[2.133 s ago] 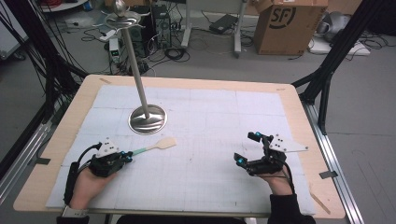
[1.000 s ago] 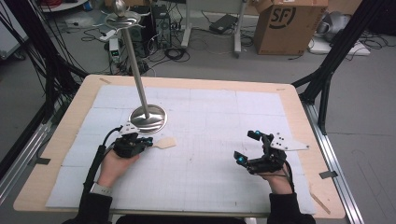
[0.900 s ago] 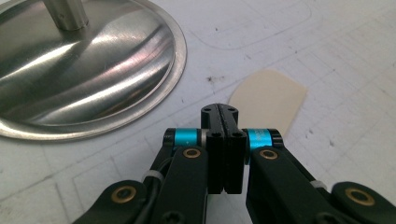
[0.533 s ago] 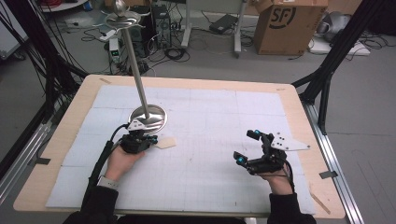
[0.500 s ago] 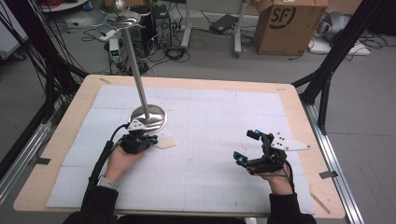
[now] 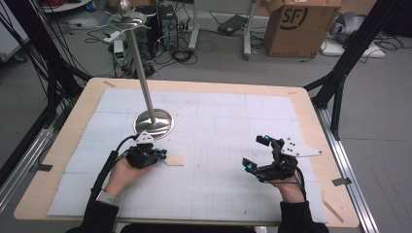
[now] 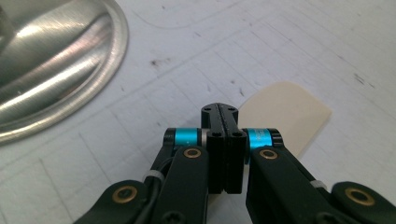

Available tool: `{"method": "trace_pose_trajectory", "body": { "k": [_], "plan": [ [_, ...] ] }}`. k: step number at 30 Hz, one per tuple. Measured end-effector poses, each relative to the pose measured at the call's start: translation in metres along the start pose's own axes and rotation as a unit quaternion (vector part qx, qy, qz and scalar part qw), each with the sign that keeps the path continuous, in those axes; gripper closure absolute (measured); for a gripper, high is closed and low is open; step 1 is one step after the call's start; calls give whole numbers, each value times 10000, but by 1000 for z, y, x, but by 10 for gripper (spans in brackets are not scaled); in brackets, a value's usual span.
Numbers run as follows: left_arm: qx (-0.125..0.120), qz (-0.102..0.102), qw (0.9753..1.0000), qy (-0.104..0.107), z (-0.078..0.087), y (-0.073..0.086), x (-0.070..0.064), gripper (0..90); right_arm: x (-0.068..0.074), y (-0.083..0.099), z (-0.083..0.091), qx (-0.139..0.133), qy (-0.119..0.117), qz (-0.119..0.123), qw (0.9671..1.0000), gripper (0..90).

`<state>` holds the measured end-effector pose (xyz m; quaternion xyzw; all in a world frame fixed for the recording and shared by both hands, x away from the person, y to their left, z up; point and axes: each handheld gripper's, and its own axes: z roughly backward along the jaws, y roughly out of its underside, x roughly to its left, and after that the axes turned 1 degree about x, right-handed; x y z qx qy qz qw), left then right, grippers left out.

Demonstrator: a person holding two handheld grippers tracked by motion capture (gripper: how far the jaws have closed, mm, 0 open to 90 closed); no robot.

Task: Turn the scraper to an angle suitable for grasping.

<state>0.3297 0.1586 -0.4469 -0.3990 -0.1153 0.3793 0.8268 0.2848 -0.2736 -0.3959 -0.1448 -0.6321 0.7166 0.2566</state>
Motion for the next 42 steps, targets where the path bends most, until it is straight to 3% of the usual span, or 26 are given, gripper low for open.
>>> {"method": "trace_pose_trajectory", "body": {
  "k": [5,12,20,26,31,33,38,41,42],
  "plan": [
    [87,-193,9997,90,10,8,-9,899,0,0,0,8,5,32,10000,6],
    [-52,-138,9994,307,24,26,-13,899,0,1,-1,46,8,7,10000,6],
    [-100,-293,9984,477,38,41,-27,899,0,1,-2,51,13,43,10000,6],
    [-221,-292,9985,396,51,48,-31,899,1,1,-2,69,5,42,10000,6],
    [-283,-436,9982,285,70,60,-37,899,-1,1,0,19,36,25,10000,6],
    [-181,-477,9985,217,74,65,-37,899,0,2,-2,68,-3,18,10000,6],
    [-89,-330,9992,230,78,73,-33,899,0,1,-1,38,7,46,10000,6],
    [-25,-453,9986,278,78,74,-31,898,-1,1,-1,31,17,33,10000,6],
    [-12,-533,9984,188,78,73,-30,898,-1,1,-1,31,17,33,10000,6]
  ]
}}
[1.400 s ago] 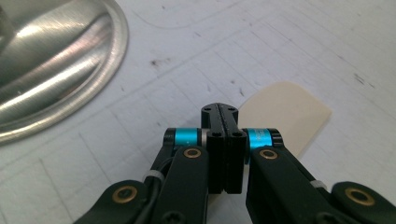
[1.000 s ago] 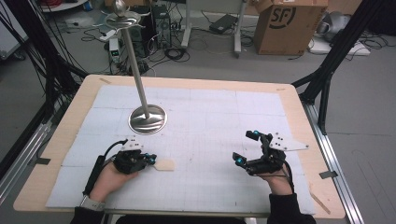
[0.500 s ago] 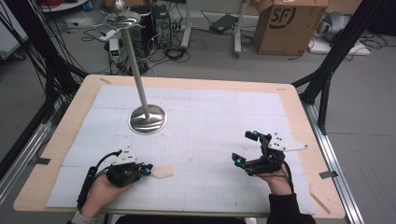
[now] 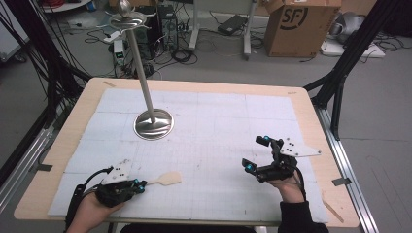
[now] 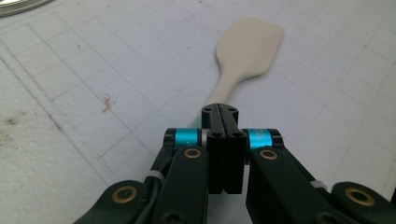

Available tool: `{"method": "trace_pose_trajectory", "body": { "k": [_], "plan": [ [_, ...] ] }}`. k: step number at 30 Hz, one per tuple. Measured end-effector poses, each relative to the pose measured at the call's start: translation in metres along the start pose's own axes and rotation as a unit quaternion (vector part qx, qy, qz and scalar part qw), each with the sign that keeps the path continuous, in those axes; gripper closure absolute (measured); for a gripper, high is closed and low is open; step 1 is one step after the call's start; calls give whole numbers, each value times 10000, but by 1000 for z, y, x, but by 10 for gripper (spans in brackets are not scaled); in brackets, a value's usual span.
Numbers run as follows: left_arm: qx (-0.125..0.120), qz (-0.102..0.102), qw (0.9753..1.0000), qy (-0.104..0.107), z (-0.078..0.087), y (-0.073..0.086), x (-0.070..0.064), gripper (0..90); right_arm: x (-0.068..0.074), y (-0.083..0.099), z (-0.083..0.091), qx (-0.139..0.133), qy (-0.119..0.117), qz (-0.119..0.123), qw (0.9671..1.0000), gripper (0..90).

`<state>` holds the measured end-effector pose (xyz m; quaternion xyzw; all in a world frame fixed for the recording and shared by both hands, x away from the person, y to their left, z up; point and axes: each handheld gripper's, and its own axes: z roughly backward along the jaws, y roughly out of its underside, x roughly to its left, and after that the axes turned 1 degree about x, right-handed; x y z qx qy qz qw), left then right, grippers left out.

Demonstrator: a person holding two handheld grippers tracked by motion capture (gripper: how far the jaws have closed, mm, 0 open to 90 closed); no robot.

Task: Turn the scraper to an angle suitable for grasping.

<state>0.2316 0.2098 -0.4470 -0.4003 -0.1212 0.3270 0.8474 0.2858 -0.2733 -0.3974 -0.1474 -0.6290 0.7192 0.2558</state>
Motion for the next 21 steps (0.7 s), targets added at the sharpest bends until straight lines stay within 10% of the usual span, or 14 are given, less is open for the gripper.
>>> {"method": "trace_pose_trajectory", "body": {
  "k": [13,21],
  "plan": [
    [-164,402,9983,-399,-25,-20,42,898,0,2,-2,63,-16,-15,10000,6],
    [-173,383,9983,-402,-31,-28,42,898,0,2,-2,104,-22,-41,9999,6]
  ]
}}
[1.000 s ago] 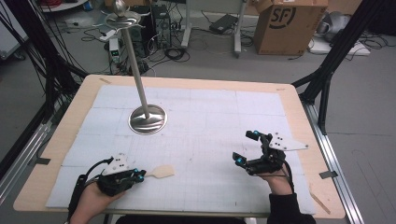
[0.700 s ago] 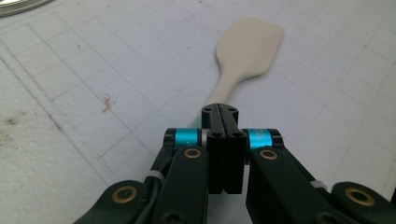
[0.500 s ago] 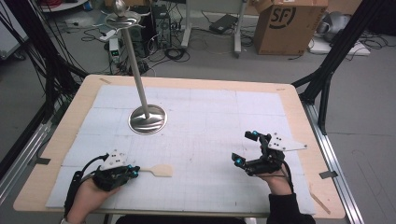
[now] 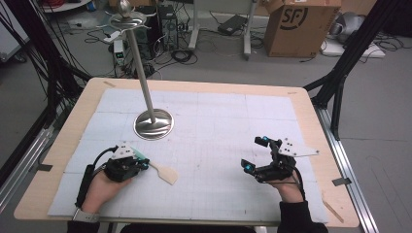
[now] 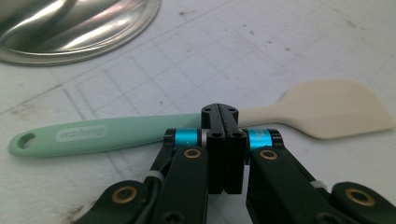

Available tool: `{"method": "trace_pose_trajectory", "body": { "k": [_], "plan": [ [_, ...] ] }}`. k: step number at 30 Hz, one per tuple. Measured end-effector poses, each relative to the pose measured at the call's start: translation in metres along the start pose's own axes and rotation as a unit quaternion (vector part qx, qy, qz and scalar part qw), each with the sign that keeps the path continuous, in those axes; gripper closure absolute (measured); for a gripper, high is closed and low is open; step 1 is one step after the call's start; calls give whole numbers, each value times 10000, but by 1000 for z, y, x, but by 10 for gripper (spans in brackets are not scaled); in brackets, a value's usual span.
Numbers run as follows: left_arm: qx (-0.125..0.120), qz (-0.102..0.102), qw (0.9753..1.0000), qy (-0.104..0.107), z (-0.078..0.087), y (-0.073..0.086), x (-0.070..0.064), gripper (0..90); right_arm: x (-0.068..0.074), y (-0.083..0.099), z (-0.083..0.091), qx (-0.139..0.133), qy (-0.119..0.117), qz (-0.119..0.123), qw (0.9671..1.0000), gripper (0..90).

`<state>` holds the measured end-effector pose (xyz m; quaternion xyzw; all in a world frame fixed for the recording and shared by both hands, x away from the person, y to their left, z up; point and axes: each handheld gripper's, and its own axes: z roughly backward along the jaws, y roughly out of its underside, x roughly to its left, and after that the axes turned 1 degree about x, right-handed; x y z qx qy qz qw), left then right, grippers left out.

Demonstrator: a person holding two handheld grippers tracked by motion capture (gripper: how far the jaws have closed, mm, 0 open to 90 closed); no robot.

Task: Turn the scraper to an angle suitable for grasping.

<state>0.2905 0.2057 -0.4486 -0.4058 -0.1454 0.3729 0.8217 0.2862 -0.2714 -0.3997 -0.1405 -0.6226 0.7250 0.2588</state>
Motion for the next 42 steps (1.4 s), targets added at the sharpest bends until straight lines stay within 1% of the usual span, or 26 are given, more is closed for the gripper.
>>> {"method": "trace_pose_trajectory", "body": {
  "k": [1,3,5,7,9,11,12,14,16,17,18,20,23,27,29,33,42],
  "plan": [
    [-45,-11,10000,-25,0,-1,-2,898,0,0,0,-8,2,8,10000,6],
    [-169,47,9998,-5,0,-6,-4,898,0,0,0,-2,0,-5,10000,6],
    [-213,103,9997,-4,-4,-11,-7,898,0,0,-1,-17,12,24,10000,6],
    [-156,99,9998,-15,-11,-16,-8,898,0,0,-1,-10,6,13,10000,6],
    [-154,160,9997,84,-17,-21,-11,898,-1,0,0,-20,3,7,10000,6],
    [-126,114,9996,205,-23,-24,-16,898,-1,0,0,-14,6,-7,10000,6],
    [-97,55,9997,205,-26,-25,-18,898,-1,0,0,-24,5,17,10000,6],
    [-14,63,9998,213,-32,-27,-21,898,-1,0,0,3,1,4,10000,6],
    [10,101,9997,208,-36,-28,-23,898,-1,0,-1,10,13,39,10000,6],
    [57,94,9997,203,-37,-28,-23,898,-1,0,-1,26,-5,15,10000,6],
    [37,70,9998,207,-38,-28,-23,898,-1,0,-1,18,-14,32,10000,6],
    [33,82,9997,209,-38,-27,-23,898,-1,0,-1,19,-17,33,10000,6],
    [25,-23,9998,197,-37,-26,-26,898,-1,0,0,5,2,55,10000,6],
    [46,-204,9995,238,-34,-24,-32,898,-1,0,0,21,-19,23,10000,6],
    [28,-209,9994,279,-32,-21,-34,898,0,0,0,26,-20,20,10000,6],
    [13,-112,9992,382,-29,-18,-34,899,-1,0,-1,21,-18,42,10000,6],
    [108,-20,9979,634,-19,-12,-35,898,-1,1,-1,41,-8,53,10000,6]
  ]
}}
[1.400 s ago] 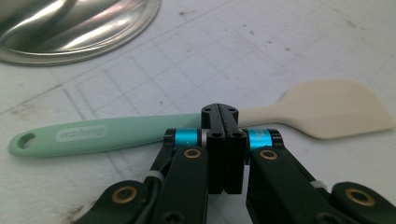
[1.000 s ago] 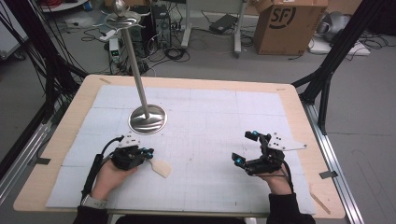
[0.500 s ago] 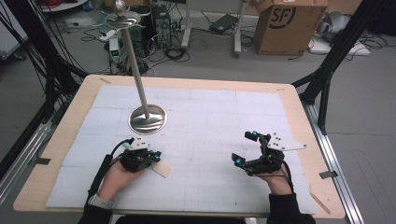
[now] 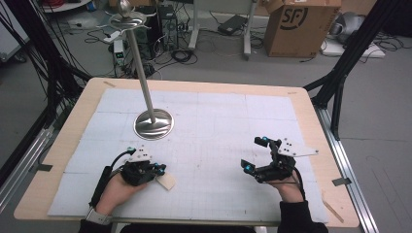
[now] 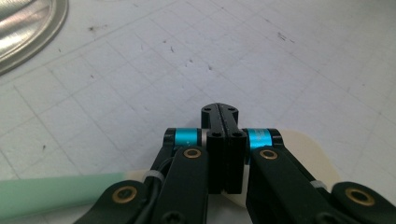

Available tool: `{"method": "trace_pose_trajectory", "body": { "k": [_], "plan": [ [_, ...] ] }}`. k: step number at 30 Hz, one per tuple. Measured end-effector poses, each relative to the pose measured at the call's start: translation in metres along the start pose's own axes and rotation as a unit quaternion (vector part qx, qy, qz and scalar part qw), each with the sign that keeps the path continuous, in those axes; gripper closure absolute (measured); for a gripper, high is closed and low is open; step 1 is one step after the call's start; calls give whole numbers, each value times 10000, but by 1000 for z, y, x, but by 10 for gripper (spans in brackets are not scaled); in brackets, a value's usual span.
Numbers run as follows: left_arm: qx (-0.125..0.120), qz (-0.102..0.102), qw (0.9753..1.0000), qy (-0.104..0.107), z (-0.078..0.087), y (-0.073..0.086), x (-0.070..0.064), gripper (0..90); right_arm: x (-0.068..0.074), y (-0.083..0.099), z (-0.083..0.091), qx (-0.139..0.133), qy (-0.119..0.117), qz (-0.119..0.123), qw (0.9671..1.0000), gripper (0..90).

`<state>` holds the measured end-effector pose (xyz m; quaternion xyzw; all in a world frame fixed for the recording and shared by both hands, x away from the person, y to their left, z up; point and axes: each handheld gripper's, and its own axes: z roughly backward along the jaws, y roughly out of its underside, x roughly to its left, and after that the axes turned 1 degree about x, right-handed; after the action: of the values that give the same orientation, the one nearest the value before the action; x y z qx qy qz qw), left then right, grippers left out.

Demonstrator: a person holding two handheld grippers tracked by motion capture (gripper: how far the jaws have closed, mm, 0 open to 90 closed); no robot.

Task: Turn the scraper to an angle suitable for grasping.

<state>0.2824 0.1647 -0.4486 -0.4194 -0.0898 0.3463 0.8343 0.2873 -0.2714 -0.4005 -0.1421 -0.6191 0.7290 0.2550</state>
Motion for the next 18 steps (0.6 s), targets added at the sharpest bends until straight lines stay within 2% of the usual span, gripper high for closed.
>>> {"method": "trace_pose_trajectory", "body": {
  "k": [4,8,11,14,18],
  "plan": [
    [3,-34,10000,8,5,3,1,898,0,0,0,6,2,11,10000,6],
    [-55,100,9999,-57,2,3,9,898,0,0,-2,27,-3,10,10000,6],
    [-112,287,9995,-27,1,3,16,898,1,0,-2,36,-8,7,10000,6],
    [-106,188,9997,-127,2,3,12,898,0,0,-2,39,-14,-13,10000,6],
    [-80,160,9998,-7,6,7,7,899,0,0,-1,22,-5,0,10000,6]
  ]
}}
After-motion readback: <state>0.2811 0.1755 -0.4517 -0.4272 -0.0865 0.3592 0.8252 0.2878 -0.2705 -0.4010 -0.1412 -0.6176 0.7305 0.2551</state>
